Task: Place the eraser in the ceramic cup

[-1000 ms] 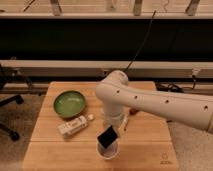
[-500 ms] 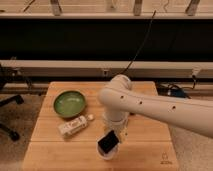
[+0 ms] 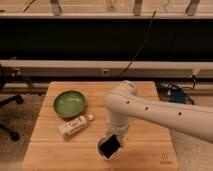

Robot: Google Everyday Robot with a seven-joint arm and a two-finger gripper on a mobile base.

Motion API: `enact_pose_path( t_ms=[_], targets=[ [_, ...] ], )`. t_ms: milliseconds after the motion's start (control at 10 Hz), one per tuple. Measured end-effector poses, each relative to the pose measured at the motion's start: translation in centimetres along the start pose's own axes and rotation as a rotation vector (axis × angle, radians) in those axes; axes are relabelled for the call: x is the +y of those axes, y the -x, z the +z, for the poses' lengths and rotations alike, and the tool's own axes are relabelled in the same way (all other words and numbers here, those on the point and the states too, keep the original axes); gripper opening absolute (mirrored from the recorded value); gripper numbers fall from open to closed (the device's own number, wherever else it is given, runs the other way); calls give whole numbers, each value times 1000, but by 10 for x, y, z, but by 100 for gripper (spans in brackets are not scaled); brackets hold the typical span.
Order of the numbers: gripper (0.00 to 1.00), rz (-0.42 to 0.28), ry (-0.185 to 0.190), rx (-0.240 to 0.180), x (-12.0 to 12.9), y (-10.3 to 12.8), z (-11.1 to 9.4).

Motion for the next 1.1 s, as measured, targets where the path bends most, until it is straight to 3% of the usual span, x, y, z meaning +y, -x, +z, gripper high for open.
enact_pose_path(
  t_ms=[200, 800, 900, 1100],
  targets=[
    [10, -11, -17, -9, 1, 7, 5],
    [73, -76, -40, 8, -16, 26, 5],
    [78, -86, -42, 11, -21, 27, 5],
    [80, -92, -50, 20, -26, 25, 4]
  ],
)
